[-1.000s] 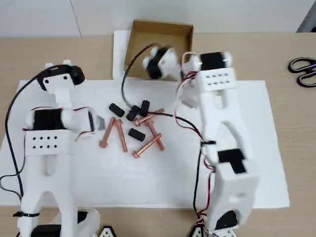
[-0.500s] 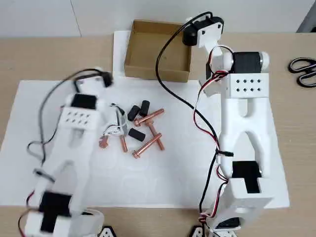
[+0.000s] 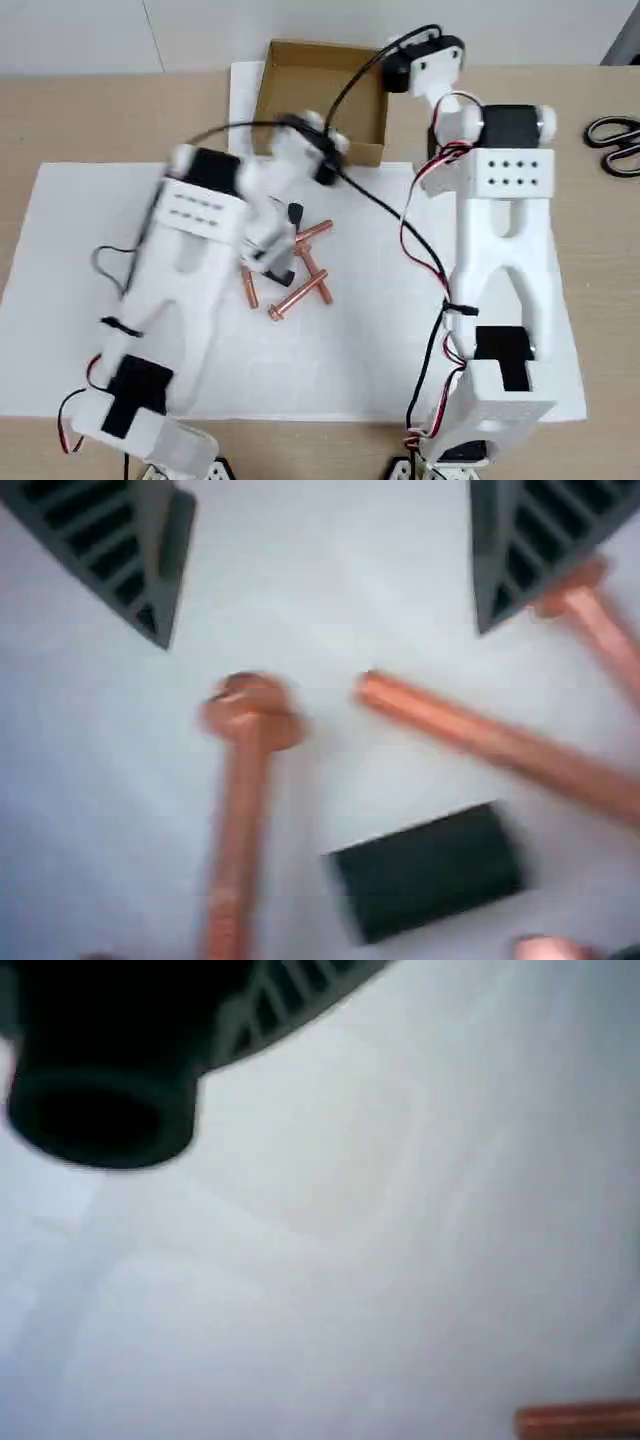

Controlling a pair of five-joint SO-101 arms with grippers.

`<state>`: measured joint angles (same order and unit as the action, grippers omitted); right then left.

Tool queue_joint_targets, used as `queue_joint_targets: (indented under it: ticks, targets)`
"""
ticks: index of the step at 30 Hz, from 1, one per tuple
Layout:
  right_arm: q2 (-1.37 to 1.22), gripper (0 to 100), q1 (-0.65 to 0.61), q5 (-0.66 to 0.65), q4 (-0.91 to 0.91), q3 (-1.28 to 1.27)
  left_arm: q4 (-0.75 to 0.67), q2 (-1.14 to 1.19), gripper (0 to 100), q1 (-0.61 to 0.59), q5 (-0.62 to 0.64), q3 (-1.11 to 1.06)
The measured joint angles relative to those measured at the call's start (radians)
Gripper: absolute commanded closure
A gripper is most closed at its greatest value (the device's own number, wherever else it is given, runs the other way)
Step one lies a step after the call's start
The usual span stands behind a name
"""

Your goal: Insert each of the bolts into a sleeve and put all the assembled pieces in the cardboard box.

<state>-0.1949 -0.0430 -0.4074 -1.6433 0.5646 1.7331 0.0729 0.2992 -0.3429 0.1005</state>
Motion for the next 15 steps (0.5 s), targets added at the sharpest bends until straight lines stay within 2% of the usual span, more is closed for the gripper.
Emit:
queue_joint_targets:
  ticks: [5,15]
  targets:
    - [0.0,98.7,0.014,0.0,0.0,0.0,-0.025,0.103,82,0.104,0.057,-0.04]
    - [0.0,98.7,0.011,-0.028,0.0,0.0,-0.11,0.305,82,0.107,0.115,-0.049]
